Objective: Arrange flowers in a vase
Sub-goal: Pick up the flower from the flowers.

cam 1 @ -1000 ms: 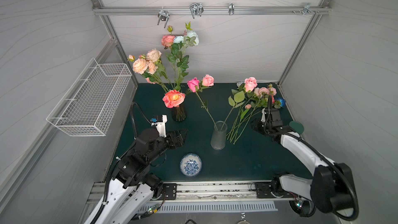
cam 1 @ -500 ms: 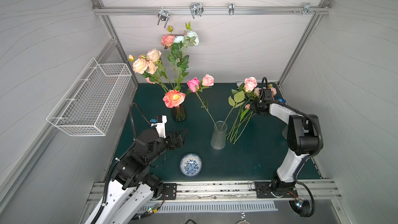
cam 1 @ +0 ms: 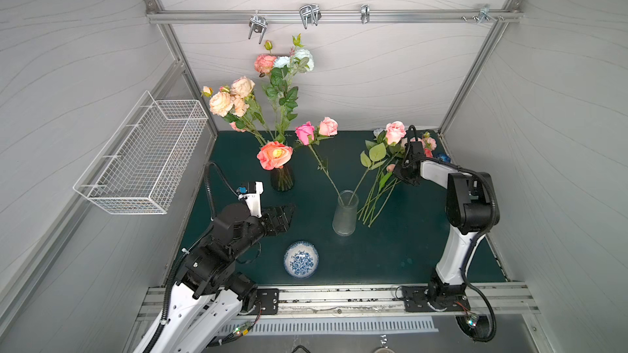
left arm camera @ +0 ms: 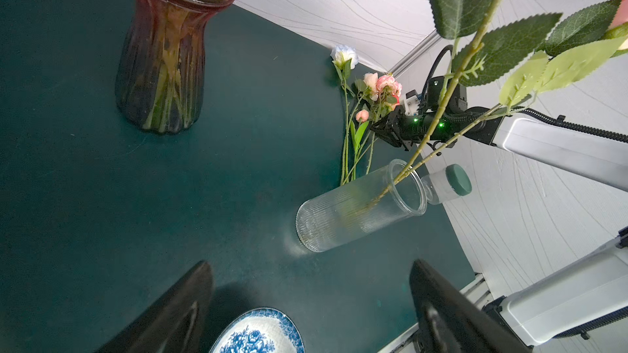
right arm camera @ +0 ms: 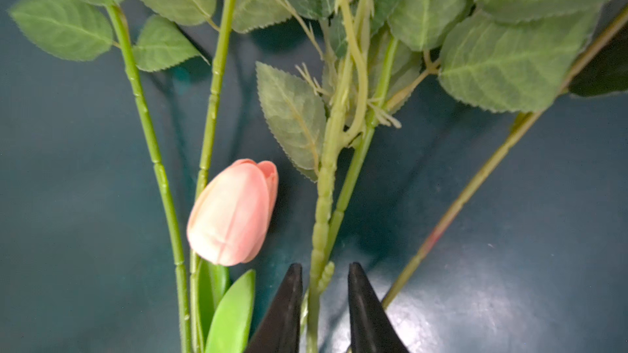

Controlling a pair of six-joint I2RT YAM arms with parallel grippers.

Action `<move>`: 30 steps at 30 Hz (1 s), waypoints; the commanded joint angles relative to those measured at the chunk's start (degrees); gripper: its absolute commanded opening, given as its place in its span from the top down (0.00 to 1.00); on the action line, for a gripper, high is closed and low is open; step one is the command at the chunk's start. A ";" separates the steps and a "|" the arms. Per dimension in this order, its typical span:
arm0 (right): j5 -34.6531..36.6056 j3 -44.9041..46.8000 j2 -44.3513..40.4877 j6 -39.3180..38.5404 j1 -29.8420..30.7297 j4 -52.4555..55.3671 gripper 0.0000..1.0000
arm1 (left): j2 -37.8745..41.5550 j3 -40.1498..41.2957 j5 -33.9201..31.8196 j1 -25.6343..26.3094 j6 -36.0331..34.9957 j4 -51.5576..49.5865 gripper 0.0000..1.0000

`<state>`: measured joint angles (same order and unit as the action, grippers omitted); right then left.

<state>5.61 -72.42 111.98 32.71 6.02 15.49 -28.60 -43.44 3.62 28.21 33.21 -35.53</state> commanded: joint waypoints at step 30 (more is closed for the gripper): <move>14.53 10.81 -38.62 -15.49 6.03 -3.37 1.00 | 0.12 -1.82 -0.44 0.06 -0.12 1.38 0.08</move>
<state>14.81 -61.21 78.83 21.85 10.39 12.53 -28.84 -43.46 3.49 28.18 33.21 -35.55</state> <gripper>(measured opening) 0.073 0.925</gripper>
